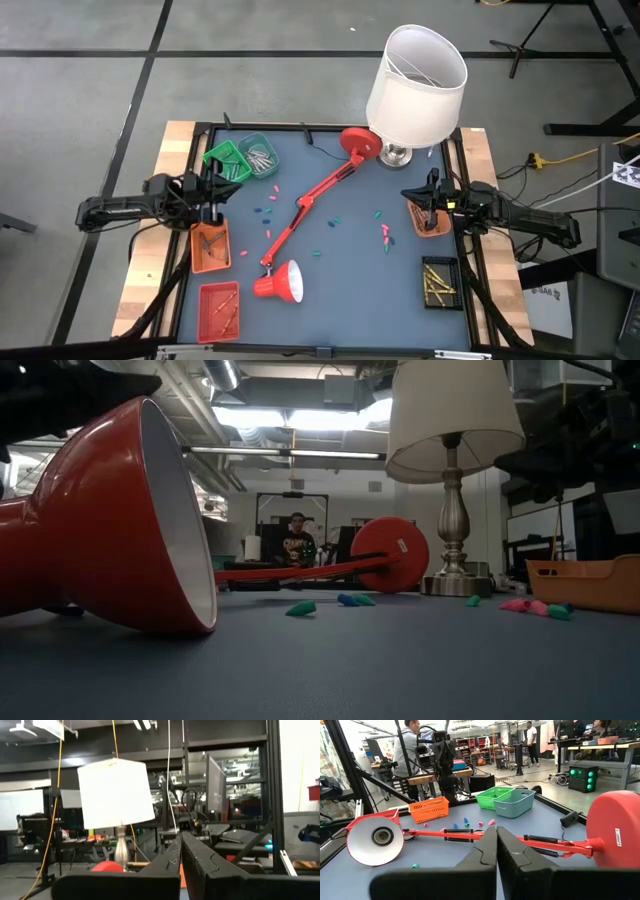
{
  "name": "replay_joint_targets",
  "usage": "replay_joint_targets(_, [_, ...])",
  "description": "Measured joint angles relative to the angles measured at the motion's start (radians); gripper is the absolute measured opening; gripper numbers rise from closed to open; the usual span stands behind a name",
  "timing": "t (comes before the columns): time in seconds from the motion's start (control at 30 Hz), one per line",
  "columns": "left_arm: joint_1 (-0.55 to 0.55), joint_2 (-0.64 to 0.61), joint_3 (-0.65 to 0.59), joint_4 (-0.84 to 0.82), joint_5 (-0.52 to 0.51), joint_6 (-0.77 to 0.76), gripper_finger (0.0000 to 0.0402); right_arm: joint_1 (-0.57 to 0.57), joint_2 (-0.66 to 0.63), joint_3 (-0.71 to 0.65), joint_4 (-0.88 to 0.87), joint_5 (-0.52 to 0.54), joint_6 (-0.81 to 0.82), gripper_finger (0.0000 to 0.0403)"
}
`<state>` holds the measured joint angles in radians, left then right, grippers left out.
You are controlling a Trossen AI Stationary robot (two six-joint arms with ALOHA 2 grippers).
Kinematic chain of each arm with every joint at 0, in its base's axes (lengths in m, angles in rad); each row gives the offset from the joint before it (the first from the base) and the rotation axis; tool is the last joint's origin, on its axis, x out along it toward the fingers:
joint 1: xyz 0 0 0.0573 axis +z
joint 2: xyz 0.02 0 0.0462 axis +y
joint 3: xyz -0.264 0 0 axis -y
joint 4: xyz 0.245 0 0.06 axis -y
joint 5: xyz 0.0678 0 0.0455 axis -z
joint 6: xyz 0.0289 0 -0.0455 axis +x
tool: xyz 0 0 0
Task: Sort crayons
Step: Return to Home Position
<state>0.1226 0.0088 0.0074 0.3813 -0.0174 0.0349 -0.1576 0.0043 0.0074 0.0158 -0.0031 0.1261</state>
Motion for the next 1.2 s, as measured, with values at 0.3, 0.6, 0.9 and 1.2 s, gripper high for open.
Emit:
replay_joint_targets(0.3, [-0.047,-0.006,0.001,-0.010,0.006,0.000,0.0000,0.000,0.033,0.000,0.035,0.197,-0.002,0.0001])
replay_joint_targets(0.6, [-0.054,-0.006,0.001,-0.008,0.007,0.000,0.0000,0.000,0.035,0.000,0.035,0.195,-0.002,0.0001])
replay_joint_targets(0.9, [-0.054,-0.006,0.000,-0.198,0.007,0.020,0.0000,0.000,0.035,0.000,0.035,0.194,0.000,0.0001])
replay_joint_targets(1.2, [-0.054,-0.006,0.000,-0.344,0.005,0.108,0.0000,0.000,0.035,0.000,0.035,0.194,0.000,0.0001])
